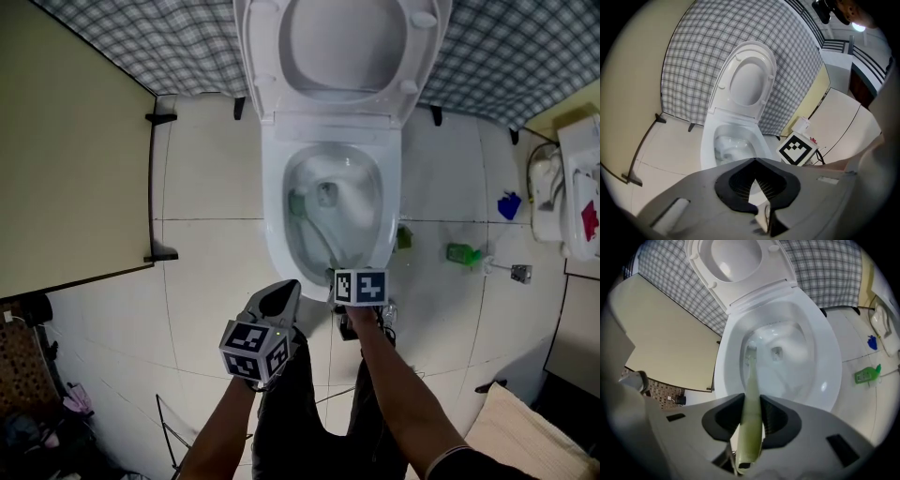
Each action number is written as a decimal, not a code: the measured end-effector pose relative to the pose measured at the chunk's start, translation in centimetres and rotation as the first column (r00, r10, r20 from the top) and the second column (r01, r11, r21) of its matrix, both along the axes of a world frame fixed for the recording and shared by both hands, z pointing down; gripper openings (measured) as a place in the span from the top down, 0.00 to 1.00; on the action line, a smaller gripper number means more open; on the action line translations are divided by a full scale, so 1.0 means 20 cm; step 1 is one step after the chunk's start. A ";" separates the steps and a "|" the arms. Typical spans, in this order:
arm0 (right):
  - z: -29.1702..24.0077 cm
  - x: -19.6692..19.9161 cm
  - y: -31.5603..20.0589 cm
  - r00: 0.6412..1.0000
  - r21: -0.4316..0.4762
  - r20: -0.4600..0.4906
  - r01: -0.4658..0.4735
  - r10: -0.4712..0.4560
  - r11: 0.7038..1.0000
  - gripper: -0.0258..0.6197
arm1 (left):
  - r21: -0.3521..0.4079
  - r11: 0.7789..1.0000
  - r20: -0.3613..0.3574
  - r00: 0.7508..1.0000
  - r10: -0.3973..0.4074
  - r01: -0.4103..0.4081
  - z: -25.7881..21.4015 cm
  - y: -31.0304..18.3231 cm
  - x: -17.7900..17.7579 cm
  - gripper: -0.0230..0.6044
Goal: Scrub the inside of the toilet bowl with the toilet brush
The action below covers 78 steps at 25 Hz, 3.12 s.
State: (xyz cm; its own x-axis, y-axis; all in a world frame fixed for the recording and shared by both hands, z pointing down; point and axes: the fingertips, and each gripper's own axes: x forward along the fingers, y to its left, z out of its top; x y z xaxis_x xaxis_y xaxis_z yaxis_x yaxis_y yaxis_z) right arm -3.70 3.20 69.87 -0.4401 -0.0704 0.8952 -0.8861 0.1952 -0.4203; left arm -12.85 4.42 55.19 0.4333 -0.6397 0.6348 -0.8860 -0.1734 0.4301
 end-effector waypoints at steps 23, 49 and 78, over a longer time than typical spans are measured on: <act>-0.16 0.38 0.12 0.975 0.105 -0.158 0.172 -0.154 0.979 0.80 | 0.001 1.000 -0.031 0.999 0.028 -0.028 0.03 0.00 0.11 0.95; -0.31 0.44 0.09 0.914 0.118 -0.260 0.350 -0.311 0.929 0.80 | 0.016 1.000 -0.063 0.998 0.014 -0.013 0.01 0.02 0.16 0.95; -0.43 0.53 -0.15 0.815 0.181 -0.432 0.497 -0.385 0.849 0.80 | 0.049 0.998 -0.118 0.992 0.043 -0.037 0.01 -0.06 0.18 0.95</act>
